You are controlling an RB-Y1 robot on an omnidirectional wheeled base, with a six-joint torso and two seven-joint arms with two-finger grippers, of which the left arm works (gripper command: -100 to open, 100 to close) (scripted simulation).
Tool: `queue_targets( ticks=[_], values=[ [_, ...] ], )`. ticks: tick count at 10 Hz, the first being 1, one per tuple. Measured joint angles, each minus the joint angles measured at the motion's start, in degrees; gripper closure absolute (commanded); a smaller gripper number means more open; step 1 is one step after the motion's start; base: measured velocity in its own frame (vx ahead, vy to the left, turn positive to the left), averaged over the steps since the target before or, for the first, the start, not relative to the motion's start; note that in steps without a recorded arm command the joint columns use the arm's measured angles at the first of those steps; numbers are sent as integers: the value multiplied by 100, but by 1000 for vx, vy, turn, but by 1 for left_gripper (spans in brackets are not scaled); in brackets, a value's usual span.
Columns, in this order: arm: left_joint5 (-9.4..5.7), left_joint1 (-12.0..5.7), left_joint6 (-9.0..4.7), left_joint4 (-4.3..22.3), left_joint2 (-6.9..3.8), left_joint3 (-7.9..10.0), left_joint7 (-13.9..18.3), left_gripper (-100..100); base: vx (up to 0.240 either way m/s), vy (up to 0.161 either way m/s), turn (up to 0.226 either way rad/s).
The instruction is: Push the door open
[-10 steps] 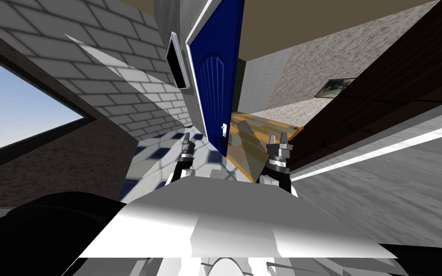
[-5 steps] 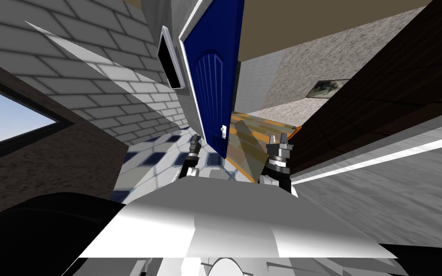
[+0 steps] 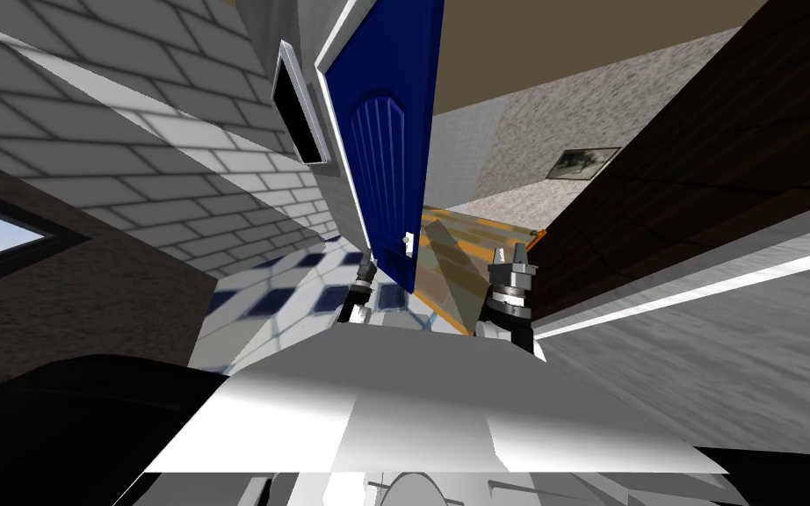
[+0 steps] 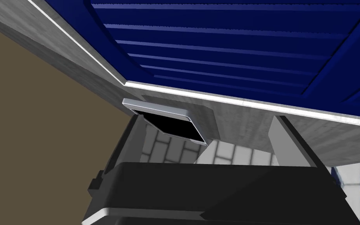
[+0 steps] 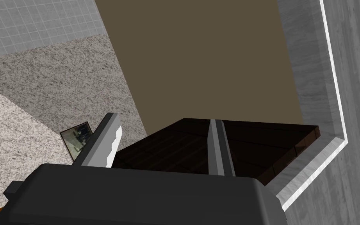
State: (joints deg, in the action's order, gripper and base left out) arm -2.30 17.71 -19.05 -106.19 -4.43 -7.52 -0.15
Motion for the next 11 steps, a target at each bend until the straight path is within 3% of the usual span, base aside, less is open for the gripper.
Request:
queue_targets(
  ticks=[2,9,11],
  values=[
    [-26,-166,16,268,-107,-95,91,-100,69,96,-123],
    [19,-683,91,1163,-156,-585,213,-100,74,106,-116],
    [8,-831,109,1405,-226,-696,283,-100,68,96,-89]
  ],
)
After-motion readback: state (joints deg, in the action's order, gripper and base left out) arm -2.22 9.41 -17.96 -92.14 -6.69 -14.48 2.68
